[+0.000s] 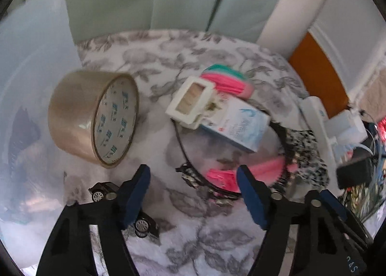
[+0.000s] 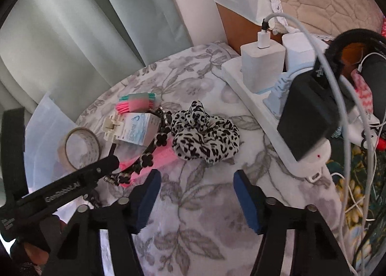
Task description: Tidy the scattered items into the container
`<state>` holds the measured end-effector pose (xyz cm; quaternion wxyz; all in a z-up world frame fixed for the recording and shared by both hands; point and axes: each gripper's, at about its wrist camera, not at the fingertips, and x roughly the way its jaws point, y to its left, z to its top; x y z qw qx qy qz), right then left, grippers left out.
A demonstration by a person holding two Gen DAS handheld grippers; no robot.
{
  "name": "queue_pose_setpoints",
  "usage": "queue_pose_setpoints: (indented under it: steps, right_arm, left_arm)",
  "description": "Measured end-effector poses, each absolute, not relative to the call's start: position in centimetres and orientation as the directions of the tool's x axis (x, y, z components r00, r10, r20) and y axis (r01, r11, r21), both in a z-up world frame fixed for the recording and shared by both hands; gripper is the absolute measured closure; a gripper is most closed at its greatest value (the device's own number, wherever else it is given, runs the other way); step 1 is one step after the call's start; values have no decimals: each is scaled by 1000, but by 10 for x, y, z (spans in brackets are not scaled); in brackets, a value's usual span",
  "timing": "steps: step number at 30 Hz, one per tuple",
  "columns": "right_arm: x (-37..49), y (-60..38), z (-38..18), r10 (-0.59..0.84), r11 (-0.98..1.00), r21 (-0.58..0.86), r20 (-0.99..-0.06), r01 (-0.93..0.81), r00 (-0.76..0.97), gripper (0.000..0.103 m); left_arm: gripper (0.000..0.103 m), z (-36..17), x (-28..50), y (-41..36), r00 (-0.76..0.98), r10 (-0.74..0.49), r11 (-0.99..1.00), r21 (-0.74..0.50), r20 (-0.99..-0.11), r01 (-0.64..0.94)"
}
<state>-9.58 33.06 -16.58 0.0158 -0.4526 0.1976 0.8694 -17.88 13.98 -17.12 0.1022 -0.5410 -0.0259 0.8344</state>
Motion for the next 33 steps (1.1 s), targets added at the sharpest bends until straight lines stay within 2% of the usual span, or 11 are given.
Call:
queue_pose_setpoints:
  steps: [4, 7, 12, 18, 20, 22, 26, 28, 30, 33]
  right_arm:
    - [-105, 328, -170, -144, -921, 324, -797, -214, -587, 44]
    - [-111, 326, -173, -140, -922, 320, -800, -217, -584, 45]
    - [-120, 330, -178, -128, -920, 318, -798, -230, -589, 47]
    - [-128, 331, -179, -131, -915, 331, -785, -232, -605, 49]
    - [-131, 332, -177, -134, -913, 337, -782, -231, -609, 52]
    - [-133, 333, -174, -127, -912, 335, -779, -237, -614, 56]
    - [-139, 335, -170, -126, -909, 339, -778, -243, -616, 60]
    - [-142, 335, -170, -120, -909, 334, -782, -248, -612, 67]
    - [-145, 336, -168, -124, -907, 339, -781, -249, -613, 79]
    - [-145, 335, -162, -122, -911, 335, -776, -241, -619, 88]
  left_arm:
    - [33, -178, -187, 135, -390, 215, -977, -190, -896, -101]
    - [44, -180, -190, 136, -390, 226, -974, -204, -893, -98]
    - [53, -188, -196, 131, -370, 245, -969, -243, -896, -53]
    - [67, -192, -204, 129, -378, 223, -972, -232, -899, -21]
    - [78, -192, -205, 129, -382, 218, -973, -230, -898, -16]
    - [84, -192, -205, 127, -385, 213, -974, -226, -898, -13]
    - [86, -191, -202, 124, -391, 213, -974, -226, -896, -14]
    - [86, -188, -199, 123, -395, 213, -974, -225, -894, -16]
    - [86, -184, -197, 123, -401, 214, -974, -226, -891, -19]
    - [88, -177, -193, 124, -410, 217, -973, -229, -886, -20]
